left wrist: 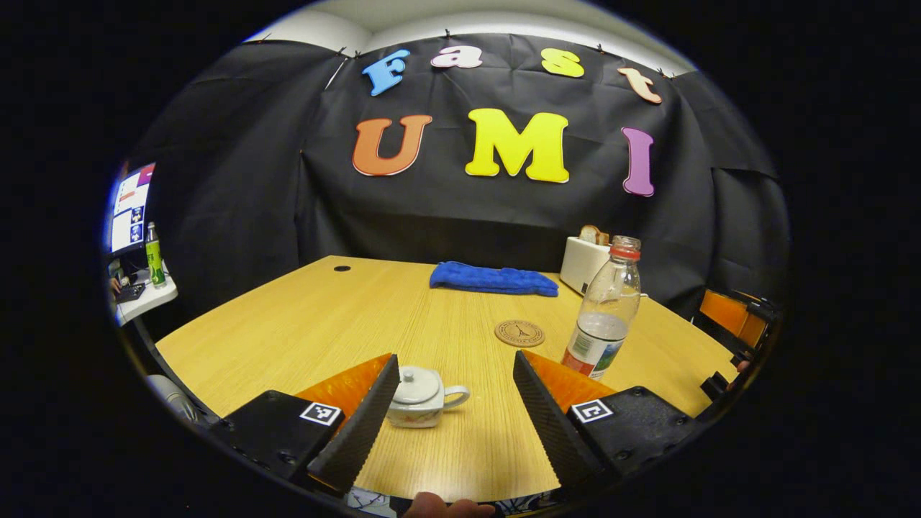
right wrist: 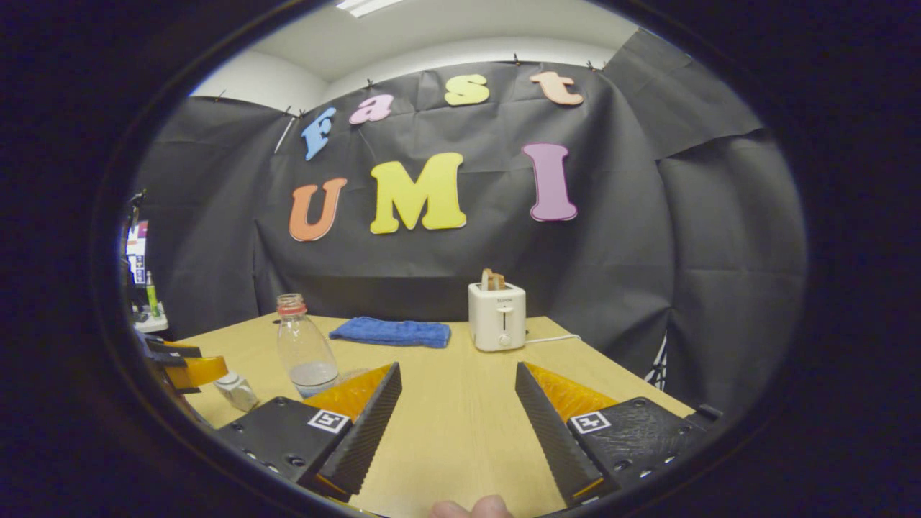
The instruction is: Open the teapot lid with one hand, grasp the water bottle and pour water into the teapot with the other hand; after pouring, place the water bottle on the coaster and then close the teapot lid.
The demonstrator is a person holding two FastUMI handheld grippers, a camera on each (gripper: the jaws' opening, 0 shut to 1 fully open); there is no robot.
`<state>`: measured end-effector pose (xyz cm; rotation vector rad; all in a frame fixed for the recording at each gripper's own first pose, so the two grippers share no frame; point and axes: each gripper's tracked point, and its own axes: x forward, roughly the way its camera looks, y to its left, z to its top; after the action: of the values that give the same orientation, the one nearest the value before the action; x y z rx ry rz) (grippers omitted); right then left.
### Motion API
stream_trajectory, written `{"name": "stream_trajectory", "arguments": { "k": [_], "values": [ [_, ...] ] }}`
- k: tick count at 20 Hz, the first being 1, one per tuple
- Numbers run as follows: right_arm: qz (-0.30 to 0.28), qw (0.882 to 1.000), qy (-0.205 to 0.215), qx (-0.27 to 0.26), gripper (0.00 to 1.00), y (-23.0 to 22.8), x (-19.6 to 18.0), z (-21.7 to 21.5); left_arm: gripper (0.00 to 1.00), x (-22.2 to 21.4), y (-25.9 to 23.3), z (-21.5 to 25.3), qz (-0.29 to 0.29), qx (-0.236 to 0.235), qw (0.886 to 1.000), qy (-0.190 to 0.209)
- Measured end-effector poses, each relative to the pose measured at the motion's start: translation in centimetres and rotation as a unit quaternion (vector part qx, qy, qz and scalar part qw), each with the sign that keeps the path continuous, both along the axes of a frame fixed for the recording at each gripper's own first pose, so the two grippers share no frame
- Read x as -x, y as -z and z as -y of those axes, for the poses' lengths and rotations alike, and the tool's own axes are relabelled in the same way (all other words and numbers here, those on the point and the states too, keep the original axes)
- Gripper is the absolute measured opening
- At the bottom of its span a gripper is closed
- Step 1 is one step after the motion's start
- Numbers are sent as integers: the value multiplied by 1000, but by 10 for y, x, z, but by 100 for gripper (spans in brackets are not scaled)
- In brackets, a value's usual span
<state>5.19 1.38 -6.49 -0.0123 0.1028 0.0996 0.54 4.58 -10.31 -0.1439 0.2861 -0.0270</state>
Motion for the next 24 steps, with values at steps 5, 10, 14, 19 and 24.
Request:
{"name": "stream_trajectory", "arguments": {
  "k": [5, 10, 14, 19, 24],
  "values": [
    [5, 1000, 18, 12, 95, 1, -2, 14, 89, -20, 23, -17, -44, -1, 999, -6],
    [-5, 1000, 21, 13, 96, 8, -6, 16, 69, -32, 34, -36, -62, -22, 998, -15],
    [-9, 1000, 21, 15, 95, 13, -10, 12, 47, -37, 33, -37, -44, -45, 998, -17],
    [-17, 999, 15, 24, 95, 20, -11, 4, 14, -41, 32, -32, -12, -91, 996, -11],
    [-13, 999, -21, 24, 97, 18, -8, -17, 4, -42, 20, -38, 14, -60, 998, -15]
  ]
}}
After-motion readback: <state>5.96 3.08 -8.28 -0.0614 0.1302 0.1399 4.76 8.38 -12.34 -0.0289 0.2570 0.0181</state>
